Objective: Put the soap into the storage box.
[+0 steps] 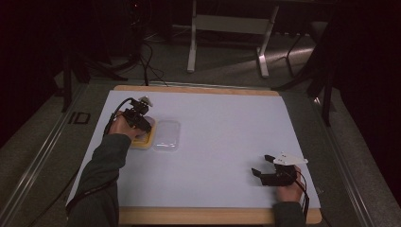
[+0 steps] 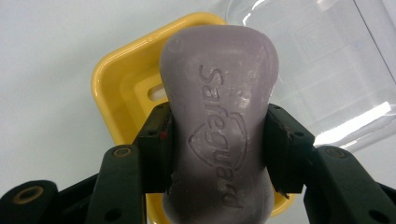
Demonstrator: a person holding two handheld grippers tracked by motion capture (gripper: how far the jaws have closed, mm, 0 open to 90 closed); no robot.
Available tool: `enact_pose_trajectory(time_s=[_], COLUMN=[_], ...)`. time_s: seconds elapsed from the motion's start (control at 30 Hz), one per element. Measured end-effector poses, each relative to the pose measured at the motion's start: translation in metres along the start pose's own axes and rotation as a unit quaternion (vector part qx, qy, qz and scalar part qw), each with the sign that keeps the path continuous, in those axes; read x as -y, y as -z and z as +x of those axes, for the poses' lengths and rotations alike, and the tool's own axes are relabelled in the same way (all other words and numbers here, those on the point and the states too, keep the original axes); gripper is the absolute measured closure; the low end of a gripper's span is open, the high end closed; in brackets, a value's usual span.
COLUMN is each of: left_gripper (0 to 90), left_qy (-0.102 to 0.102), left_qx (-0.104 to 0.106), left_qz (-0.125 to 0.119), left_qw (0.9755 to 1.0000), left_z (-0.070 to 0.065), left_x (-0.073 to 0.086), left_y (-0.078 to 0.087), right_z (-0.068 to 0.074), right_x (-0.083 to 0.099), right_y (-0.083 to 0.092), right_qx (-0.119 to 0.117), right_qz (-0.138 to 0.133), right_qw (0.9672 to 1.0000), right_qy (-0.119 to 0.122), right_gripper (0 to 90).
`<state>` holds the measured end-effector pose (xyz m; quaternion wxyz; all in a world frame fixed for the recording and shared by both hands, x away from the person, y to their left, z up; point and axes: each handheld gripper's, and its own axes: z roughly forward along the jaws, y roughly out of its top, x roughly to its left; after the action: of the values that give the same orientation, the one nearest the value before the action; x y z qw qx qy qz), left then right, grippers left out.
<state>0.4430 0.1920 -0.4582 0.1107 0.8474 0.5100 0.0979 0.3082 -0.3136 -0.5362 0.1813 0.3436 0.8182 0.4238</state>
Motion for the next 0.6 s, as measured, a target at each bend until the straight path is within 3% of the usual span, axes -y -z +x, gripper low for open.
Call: enact_pose_trajectory(time_s=[0.3,0.6], left_gripper=[49.9,49.9], left_qy=[0.009,0.032], left_qx=[-0.002,0.0], left_qz=[0.002,0.001], left_qw=[1.0,0.9995], left_z=[0.0012,0.0039], left_x=[0.0002,0.0008], left_y=[-0.0035,-0.0053], right_z=[0.0,0.0001], right_x=[0.0,-0.0001], right_y=[-0.0001,-0.0004], right_qx=[0.0,0.0], right_qz=[0.0,0.001], right_qw=[1.0,1.0], right_qy=[0.001,0.002], right_gripper=[18.2,18.2])
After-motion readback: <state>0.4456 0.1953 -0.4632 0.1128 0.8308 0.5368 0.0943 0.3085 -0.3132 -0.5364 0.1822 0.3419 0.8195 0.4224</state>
